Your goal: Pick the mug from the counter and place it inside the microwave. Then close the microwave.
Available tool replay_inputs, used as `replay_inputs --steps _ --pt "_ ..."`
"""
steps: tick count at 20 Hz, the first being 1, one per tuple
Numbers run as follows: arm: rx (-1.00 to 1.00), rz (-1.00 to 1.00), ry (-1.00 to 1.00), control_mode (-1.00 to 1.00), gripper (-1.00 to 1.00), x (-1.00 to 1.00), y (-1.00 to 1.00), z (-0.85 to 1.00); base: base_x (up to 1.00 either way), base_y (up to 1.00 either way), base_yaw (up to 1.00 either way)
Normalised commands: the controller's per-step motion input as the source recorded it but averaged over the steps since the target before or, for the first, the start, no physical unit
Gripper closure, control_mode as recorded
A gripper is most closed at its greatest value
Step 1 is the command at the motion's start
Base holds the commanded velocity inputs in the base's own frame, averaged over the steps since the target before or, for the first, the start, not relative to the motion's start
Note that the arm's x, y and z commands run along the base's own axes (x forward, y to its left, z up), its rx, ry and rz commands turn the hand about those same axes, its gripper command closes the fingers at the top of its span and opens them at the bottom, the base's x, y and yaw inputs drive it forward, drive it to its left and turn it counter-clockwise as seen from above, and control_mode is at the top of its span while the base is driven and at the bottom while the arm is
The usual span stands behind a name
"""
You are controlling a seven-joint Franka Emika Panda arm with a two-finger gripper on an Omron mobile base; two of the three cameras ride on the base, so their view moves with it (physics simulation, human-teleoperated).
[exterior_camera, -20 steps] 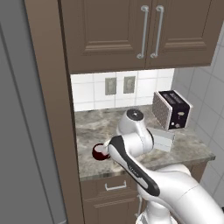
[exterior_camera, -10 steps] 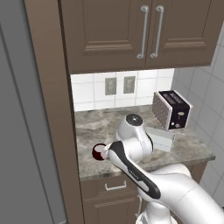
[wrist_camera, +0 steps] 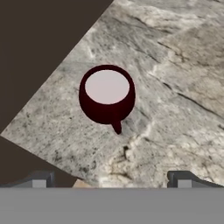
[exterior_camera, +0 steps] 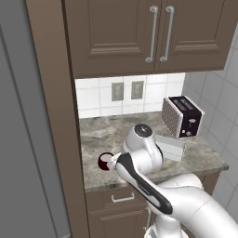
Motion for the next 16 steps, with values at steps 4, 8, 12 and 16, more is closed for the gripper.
replay_inputs --steps 4,8,12,16 --pt "0.02 0.0 -0.08 -1.0 -1.0 0.05 0.0 -0.03 0.0 0.0 0.0" --pt "0.0 0.0 -0.05 -1.0 -1.0 0.11 0.0 -0.01 0.0 0.0 0.0" --pt "0.0 0.0 -0.01 -1.0 -1.0 0.16 0.0 0.0 0.0 0.0 0.0" --pt "0.0 0.0 0.0 -1.0 -1.0 0.15 0.0 -0.01 0.0 0.0 0.0"
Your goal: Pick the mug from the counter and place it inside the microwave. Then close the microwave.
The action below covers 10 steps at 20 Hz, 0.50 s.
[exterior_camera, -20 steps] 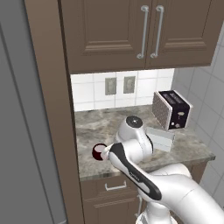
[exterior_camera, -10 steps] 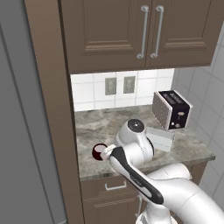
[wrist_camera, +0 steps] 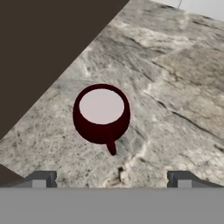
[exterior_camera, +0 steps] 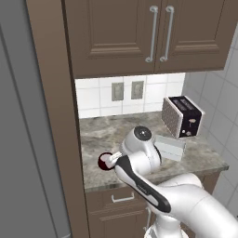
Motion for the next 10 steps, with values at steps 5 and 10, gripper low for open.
replay_inputs --steps 5,10 --pt "0.0 0.0 0.0 -1.0 -1.0 0.02 0.0 -0.09 0.0 0.0 0.0" --pt "0.0 0.0 0.0 -1.0 -1.0 0.03 0.0 -0.16 0.0 0.0 0.0"
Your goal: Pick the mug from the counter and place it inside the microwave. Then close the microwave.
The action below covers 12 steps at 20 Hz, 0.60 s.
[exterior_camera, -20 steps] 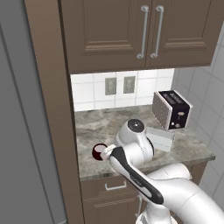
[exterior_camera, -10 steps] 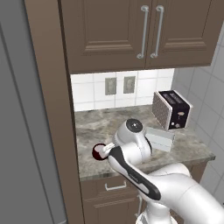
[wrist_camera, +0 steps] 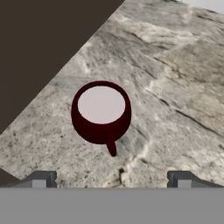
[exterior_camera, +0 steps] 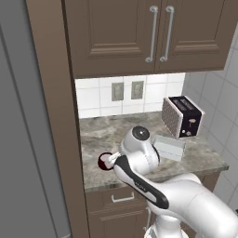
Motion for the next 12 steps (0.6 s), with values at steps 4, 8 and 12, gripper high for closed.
replay_inputs --steps 4,8,12 --pt "0.0 0.0 0.01 -1.0 -1.0 0.0 0.0 -0.22 0.0 0.0 0.0" --pt "0.0 0.0 0.0 -1.0 -1.0 0.03 0.0 -0.2 0.0 0.0 0.0" --pt "0.0 0.0 0.0 -1.0 -1.0 0.07 0.0 -0.27 0.0 0.0 0.0"
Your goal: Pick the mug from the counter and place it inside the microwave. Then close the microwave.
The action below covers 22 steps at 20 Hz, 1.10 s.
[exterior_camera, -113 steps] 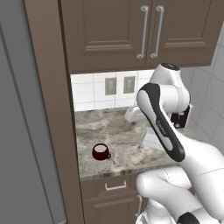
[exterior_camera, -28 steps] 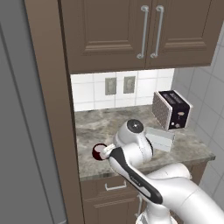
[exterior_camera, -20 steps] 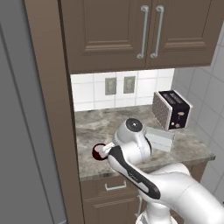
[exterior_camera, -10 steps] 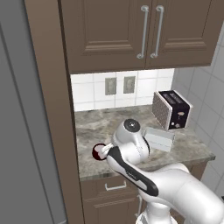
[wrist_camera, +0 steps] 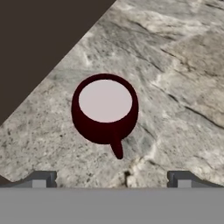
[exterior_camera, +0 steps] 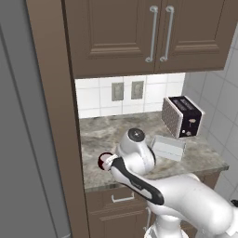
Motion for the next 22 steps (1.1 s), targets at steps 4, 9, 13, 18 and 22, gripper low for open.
replay_inputs --steps 4,9,13,18,22 --pt "0.0 0.0 0.0 -1.0 -1.0 0.13 0.0 -0.14 0.0 0.0 0.0" --pt "0.0 0.0 0.0 -1.0 -1.0 0.12 0.0 -0.07 0.0 0.0 0.0" --pt "0.02 0.0 0.0 -1.0 -1.0 0.02 -0.03 0.0 0.0 0.0 0.0" --pt "0.04 0.0 0.04 -1.0 -1.0 0.0 0.0 -0.07 0.0 0.0 0.0" --pt "0.02 0.0 0.09 -1.0 -1.0 0.0 0.0 -0.12 0.0 0.0 0.0"
